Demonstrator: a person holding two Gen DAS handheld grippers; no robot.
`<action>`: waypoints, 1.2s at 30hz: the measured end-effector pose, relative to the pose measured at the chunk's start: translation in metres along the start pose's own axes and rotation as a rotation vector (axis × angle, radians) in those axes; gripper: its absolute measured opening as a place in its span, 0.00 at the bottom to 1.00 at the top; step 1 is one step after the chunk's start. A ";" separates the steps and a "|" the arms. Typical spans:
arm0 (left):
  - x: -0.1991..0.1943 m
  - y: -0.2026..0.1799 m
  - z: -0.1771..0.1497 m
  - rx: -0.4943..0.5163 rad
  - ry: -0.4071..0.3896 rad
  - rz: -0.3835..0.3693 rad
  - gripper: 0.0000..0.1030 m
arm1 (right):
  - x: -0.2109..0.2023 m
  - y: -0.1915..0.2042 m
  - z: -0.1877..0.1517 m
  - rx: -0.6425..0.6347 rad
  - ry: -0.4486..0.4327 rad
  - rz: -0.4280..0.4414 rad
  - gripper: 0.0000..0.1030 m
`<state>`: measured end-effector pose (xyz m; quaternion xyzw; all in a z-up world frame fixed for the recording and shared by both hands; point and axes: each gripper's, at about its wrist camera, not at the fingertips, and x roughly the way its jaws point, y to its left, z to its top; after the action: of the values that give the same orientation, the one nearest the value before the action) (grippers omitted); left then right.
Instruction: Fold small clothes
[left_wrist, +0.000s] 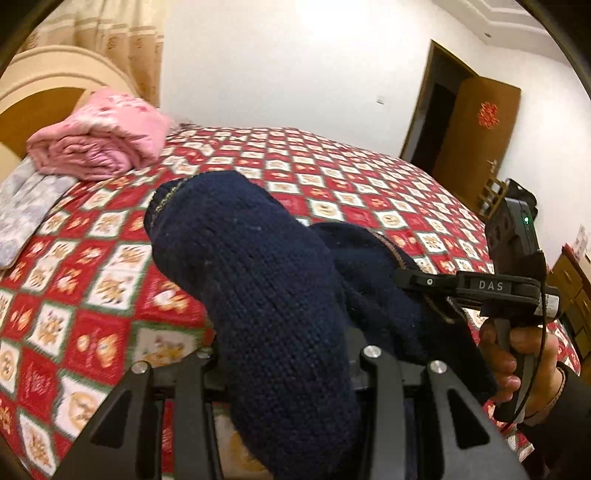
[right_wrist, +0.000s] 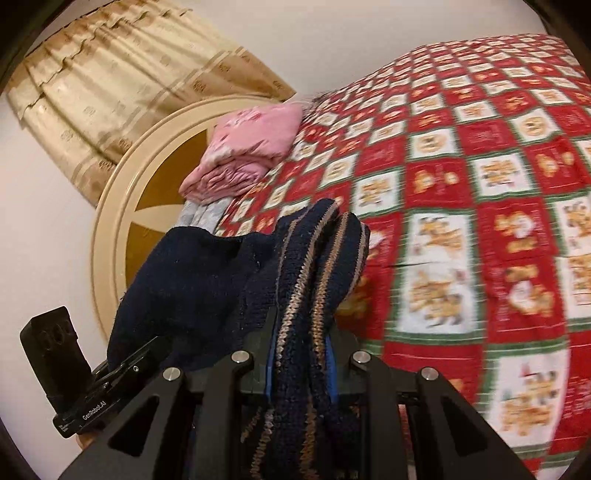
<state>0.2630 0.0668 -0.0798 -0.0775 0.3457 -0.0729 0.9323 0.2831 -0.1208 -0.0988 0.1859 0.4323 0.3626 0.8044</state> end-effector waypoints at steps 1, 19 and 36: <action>-0.003 0.006 -0.002 -0.008 -0.003 0.005 0.39 | 0.004 0.004 0.000 -0.003 0.006 0.006 0.20; -0.036 0.092 -0.033 -0.144 -0.038 0.068 0.39 | 0.084 0.073 -0.006 -0.082 0.107 0.072 0.20; -0.028 0.163 -0.056 -0.225 -0.006 0.135 0.39 | 0.167 0.096 -0.006 -0.110 0.202 0.071 0.20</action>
<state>0.2188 0.2263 -0.1357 -0.1584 0.3533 0.0298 0.9215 0.2982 0.0676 -0.1366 0.1193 0.4837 0.4310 0.7524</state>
